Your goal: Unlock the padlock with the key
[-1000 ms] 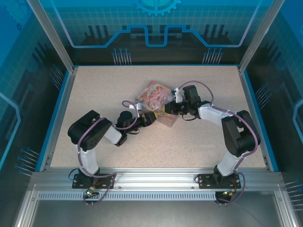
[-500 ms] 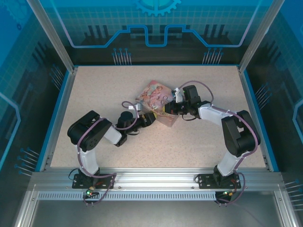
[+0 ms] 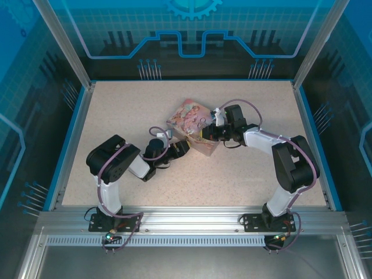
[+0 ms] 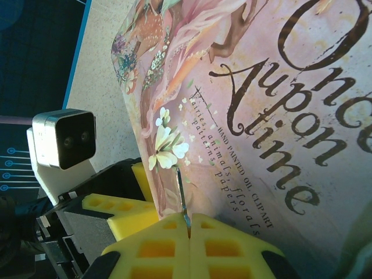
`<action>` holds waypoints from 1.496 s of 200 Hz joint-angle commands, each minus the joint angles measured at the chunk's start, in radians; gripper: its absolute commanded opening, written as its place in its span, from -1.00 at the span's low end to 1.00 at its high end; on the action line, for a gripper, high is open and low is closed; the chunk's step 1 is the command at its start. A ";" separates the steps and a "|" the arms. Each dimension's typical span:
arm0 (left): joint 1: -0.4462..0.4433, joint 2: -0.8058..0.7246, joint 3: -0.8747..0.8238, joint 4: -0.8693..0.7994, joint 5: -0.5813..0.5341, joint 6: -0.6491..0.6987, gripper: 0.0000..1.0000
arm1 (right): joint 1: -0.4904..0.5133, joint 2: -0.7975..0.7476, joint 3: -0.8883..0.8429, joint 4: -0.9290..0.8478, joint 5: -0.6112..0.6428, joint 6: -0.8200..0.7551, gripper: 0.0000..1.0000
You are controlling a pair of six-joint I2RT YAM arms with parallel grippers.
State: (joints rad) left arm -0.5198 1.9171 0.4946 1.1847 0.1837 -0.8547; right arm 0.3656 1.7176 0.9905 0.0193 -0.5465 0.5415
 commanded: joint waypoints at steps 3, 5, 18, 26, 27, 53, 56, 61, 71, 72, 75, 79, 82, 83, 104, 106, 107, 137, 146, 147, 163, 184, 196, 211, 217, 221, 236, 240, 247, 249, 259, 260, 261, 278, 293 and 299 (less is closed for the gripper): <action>0.010 0.000 -0.030 0.051 -0.053 0.050 0.19 | -0.007 0.007 -0.025 -0.071 0.033 -0.021 -1.00; 0.011 -0.004 -0.034 0.051 -0.055 0.053 0.20 | -0.007 0.006 -0.025 -0.071 0.033 -0.021 -1.00; 0.015 -0.025 -0.047 0.049 -0.062 0.078 0.24 | -0.008 0.004 -0.025 -0.074 0.034 -0.023 -1.00; 0.020 -0.035 -0.050 0.046 -0.062 0.088 0.30 | -0.008 0.008 -0.023 -0.077 0.035 -0.024 -1.00; 0.021 -0.036 -0.050 0.047 -0.062 0.090 0.31 | -0.008 0.008 -0.024 -0.078 0.035 -0.023 -1.00; 0.043 -0.023 -0.050 0.089 -0.048 0.103 0.50 | -0.012 0.008 -0.023 -0.088 0.040 -0.025 -1.00; 0.047 -0.017 -0.047 0.097 -0.043 0.102 0.50 | -0.013 0.008 -0.023 -0.088 0.041 -0.025 -1.00; 0.053 -0.007 -0.046 0.113 -0.037 0.099 0.51 | -0.014 0.008 -0.023 -0.089 0.040 -0.024 -1.00; 0.063 0.015 -0.037 0.145 -0.021 0.089 0.53 | -0.014 0.007 -0.022 -0.092 0.039 -0.026 -1.00; 0.064 0.019 -0.036 0.147 -0.019 0.089 0.53 | -0.015 0.007 -0.022 -0.092 0.039 -0.026 -1.00; 0.066 0.025 -0.033 0.156 -0.016 0.088 0.53 | -0.014 0.007 -0.022 -0.093 0.039 -0.027 -1.00; 0.069 0.033 -0.030 0.164 -0.011 0.088 0.53 | -0.014 0.007 -0.022 -0.094 0.039 -0.028 -1.00; 0.072 0.039 -0.027 0.169 -0.009 0.088 0.53 | -0.014 0.005 -0.021 -0.096 0.039 -0.029 -1.00; 0.072 0.040 -0.026 0.170 -0.008 0.088 0.53 | -0.016 0.005 -0.021 -0.096 0.039 -0.029 -1.00; 0.080 0.060 -0.009 0.176 0.006 0.091 0.55 | -0.017 0.001 -0.020 -0.101 0.038 -0.032 -1.00; 0.080 0.062 -0.007 0.175 0.008 0.091 0.55 | -0.018 0.000 -0.020 -0.101 0.038 -0.032 -1.00; 0.080 0.063 -0.006 0.175 0.009 0.091 0.55 | -0.018 -0.001 -0.019 -0.101 0.038 -0.033 -1.00; 0.080 0.100 0.030 0.190 0.050 0.082 0.55 | -0.018 0.002 -0.018 -0.101 0.038 -0.033 -1.00; 0.080 0.110 0.041 0.189 0.058 0.076 0.55 | -0.017 0.002 -0.019 -0.101 0.037 -0.034 -1.00; 0.080 0.111 0.042 0.188 0.059 0.076 0.55 | -0.018 0.002 -0.018 -0.101 0.037 -0.034 -1.00; 0.080 0.127 0.056 0.189 0.071 0.067 0.54 | -0.017 0.002 -0.019 -0.100 0.037 -0.032 -1.00; 0.070 0.141 0.069 0.183 0.084 0.057 0.53 | -0.018 0.000 -0.019 -0.101 0.037 -0.032 -1.00; 0.061 0.145 0.077 0.176 0.094 0.056 0.52 | -0.019 0.002 -0.019 -0.101 0.037 -0.034 -1.00; 0.050 0.142 0.085 0.158 0.100 0.054 0.49 | -0.018 0.005 -0.019 -0.101 0.038 -0.032 -1.00; 0.046 0.140 0.087 0.154 0.101 0.051 0.48 | -0.018 0.007 -0.019 -0.102 0.038 -0.031 -1.00; 0.044 0.139 0.088 0.151 0.100 0.050 0.47 | -0.018 0.008 -0.019 -0.103 0.039 -0.030 -1.00; 0.034 0.132 0.090 0.139 0.103 0.050 0.46 | -0.017 0.010 -0.021 -0.104 0.044 -0.025 -1.00; 0.032 0.131 0.090 0.134 0.103 0.050 0.46 | -0.017 0.010 -0.020 -0.104 0.043 -0.025 -1.00; 0.029 0.129 0.091 0.129 0.103 0.051 0.46 | -0.017 0.012 -0.022 -0.102 0.046 -0.023 -1.00; 0.029 0.129 0.091 0.128 0.104 0.051 0.46 | -0.017 0.012 -0.022 -0.101 0.045 -0.023 -1.00; 0.025 0.129 0.094 0.122 0.105 0.051 0.45 | -0.018 0.013 -0.023 -0.101 0.046 -0.023 -1.00; 0.024 0.129 0.094 0.122 0.106 0.051 0.45 | -0.018 0.014 -0.023 -0.101 0.045 -0.023 -1.00; 0.024 0.129 0.094 0.123 0.107 0.051 0.45 | -0.018 0.014 -0.023 -0.101 0.046 -0.021 -1.00; 0.019 0.129 0.099 0.115 0.111 0.048 0.43 | -0.017 0.013 -0.024 -0.097 0.043 -0.023 -1.00; 0.011 0.126 0.104 0.105 0.114 0.051 0.43 | -0.017 0.013 -0.025 -0.094 0.040 -0.023 -1.00; 0.009 0.125 0.106 0.098 0.114 0.052 0.43 | -0.018 0.012 -0.026 -0.092 0.039 -0.022 -1.00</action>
State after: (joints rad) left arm -0.4889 2.0380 0.5777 1.3319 0.2600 -0.8131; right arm 0.3523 1.7145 0.9901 0.0093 -0.5461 0.5304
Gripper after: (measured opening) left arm 0.714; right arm 0.045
